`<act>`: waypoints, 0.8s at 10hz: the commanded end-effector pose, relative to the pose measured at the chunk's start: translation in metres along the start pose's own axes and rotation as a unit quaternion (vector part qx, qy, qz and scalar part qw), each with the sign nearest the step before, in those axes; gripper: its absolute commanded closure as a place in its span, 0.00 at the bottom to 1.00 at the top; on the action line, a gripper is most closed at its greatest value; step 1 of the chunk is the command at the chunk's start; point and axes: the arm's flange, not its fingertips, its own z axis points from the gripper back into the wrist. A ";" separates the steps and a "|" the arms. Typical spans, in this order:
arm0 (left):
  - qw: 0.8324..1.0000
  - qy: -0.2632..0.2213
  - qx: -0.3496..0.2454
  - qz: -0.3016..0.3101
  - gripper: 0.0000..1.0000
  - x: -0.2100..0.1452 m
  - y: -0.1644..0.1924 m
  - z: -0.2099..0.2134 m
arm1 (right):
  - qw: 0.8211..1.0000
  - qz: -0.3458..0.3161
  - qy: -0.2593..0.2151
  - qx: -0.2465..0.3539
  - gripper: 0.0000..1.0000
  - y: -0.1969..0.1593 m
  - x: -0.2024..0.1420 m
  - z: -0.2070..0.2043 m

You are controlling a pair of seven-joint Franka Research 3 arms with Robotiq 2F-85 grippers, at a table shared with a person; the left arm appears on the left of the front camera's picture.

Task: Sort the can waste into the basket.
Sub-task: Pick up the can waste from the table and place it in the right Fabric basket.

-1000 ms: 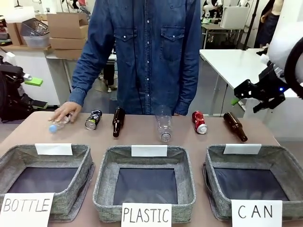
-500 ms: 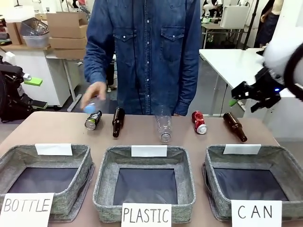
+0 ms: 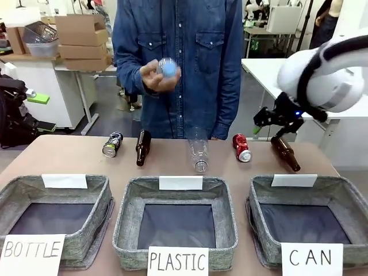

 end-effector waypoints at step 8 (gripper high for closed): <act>1.000 -0.009 -0.014 -0.012 0.00 -0.001 -0.002 -0.002 | 0.996 -0.004 0.076 -0.056 0.00 0.027 0.064 -0.137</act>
